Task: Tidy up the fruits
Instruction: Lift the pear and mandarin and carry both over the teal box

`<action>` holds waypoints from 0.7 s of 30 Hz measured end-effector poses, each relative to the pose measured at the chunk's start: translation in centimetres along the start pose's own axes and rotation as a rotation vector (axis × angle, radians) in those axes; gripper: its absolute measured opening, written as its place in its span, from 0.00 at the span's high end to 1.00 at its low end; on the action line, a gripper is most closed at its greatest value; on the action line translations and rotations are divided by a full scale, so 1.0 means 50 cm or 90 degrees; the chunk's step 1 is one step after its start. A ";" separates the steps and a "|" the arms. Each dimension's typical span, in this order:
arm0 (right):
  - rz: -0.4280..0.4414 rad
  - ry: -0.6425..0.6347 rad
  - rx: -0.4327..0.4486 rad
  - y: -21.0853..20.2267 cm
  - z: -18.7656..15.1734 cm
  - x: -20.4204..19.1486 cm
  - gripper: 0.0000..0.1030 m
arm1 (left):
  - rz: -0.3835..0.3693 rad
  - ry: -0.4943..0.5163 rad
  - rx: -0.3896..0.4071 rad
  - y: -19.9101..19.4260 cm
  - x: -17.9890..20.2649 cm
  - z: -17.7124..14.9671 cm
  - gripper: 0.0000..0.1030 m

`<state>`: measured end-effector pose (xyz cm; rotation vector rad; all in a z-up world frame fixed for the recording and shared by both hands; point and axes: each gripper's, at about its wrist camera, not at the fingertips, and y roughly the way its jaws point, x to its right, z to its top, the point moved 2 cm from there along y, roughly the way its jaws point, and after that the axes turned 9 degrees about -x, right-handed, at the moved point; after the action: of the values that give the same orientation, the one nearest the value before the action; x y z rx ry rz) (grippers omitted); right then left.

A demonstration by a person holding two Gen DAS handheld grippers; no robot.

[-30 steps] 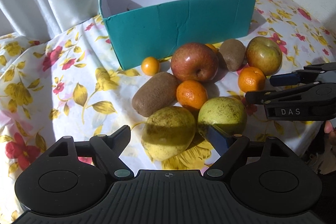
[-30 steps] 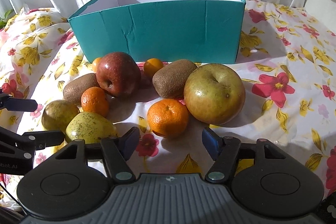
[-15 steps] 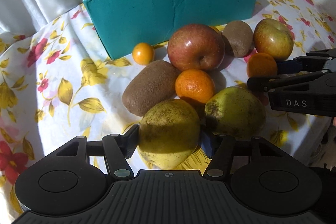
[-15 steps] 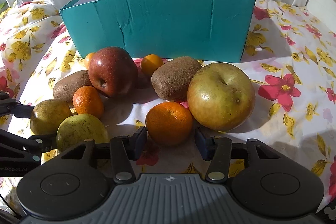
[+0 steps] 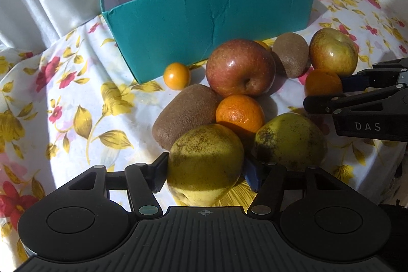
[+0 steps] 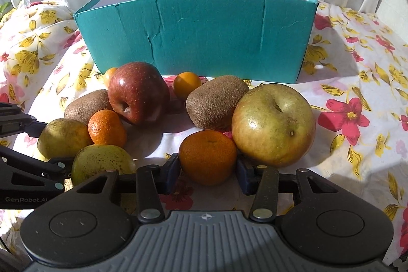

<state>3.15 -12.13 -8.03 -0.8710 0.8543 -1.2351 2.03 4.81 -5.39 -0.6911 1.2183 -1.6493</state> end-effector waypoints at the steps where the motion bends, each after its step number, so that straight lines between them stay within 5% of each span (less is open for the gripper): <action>1: 0.003 -0.001 0.001 -0.004 -0.001 0.001 0.56 | 0.000 -0.003 0.002 -0.006 -0.002 -0.001 0.37; 9: 0.024 -0.012 0.044 -0.067 0.008 0.002 0.56 | 0.031 -0.025 0.046 -0.099 -0.012 0.018 0.37; 18: -0.005 -0.005 0.171 -0.159 0.099 0.026 0.56 | 0.048 -0.103 0.124 -0.203 -0.018 0.183 0.37; 21: -0.008 -0.001 0.218 -0.193 0.142 0.037 0.56 | 0.095 -0.130 0.140 -0.217 -0.016 0.244 0.37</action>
<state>5.80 -14.50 3.58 -0.6014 0.6130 -1.3424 8.86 1.31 9.02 -0.6001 0.9053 -1.5205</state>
